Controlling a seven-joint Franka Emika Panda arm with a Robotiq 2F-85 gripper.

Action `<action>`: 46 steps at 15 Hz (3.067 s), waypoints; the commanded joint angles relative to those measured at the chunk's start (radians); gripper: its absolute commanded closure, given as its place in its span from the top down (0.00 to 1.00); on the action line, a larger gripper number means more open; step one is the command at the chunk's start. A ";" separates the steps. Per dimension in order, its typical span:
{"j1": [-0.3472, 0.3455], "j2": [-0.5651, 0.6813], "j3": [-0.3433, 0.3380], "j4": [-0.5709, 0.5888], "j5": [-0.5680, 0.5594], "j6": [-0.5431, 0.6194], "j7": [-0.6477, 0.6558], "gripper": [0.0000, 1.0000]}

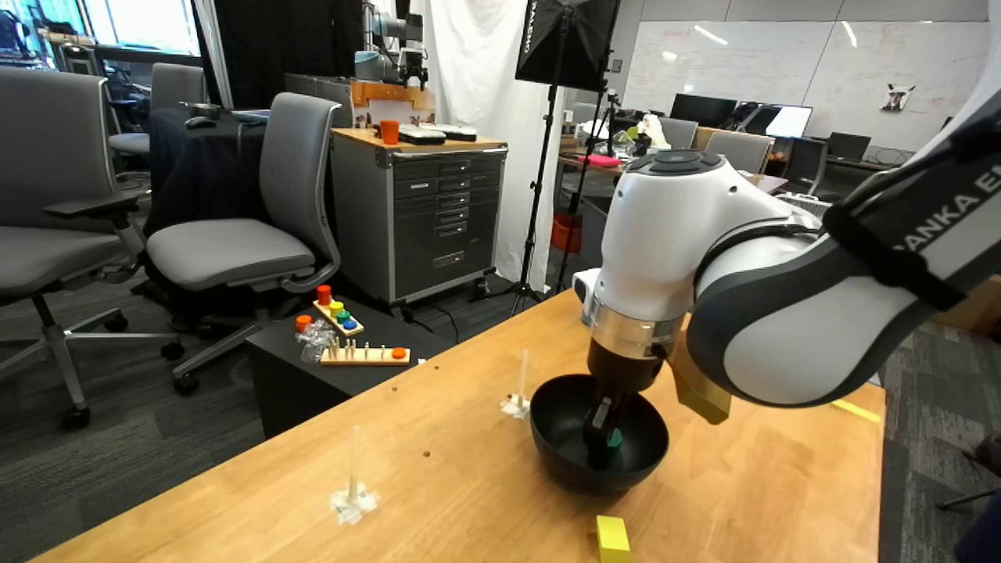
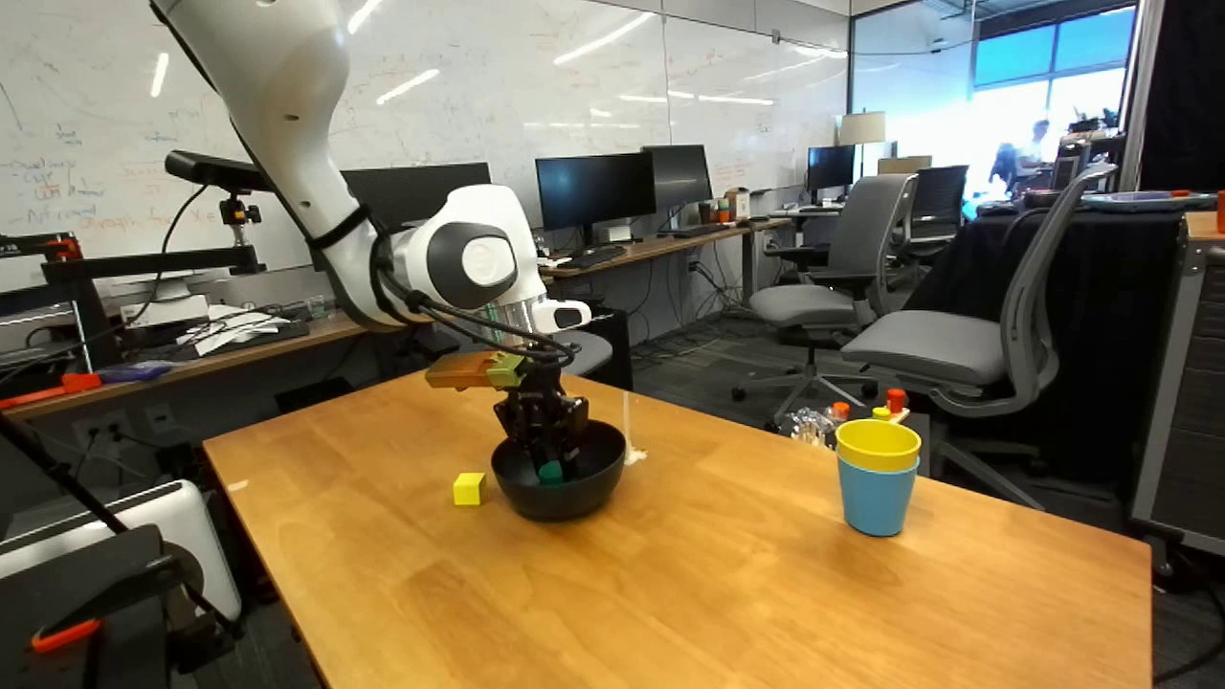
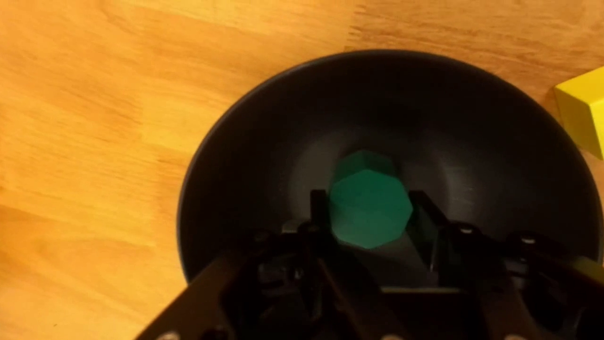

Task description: Put the green and yellow blocks one at a time in the bowl

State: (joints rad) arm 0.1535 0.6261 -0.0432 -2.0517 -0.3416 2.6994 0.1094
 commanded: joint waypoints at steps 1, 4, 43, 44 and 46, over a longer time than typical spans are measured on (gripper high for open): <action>0.022 0.022 -0.022 0.025 0.018 0.014 0.006 0.64; 0.021 0.015 -0.022 0.029 0.026 0.013 0.007 0.84; 0.049 -0.273 0.056 -0.173 0.461 -0.248 0.542 1.00; 0.050 -0.261 0.058 -0.169 0.463 -0.247 0.548 1.00; 0.048 -0.232 0.066 -0.158 0.473 -0.248 0.547 1.00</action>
State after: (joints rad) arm 0.2033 0.3563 0.0122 -2.2331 0.1083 2.4397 0.6331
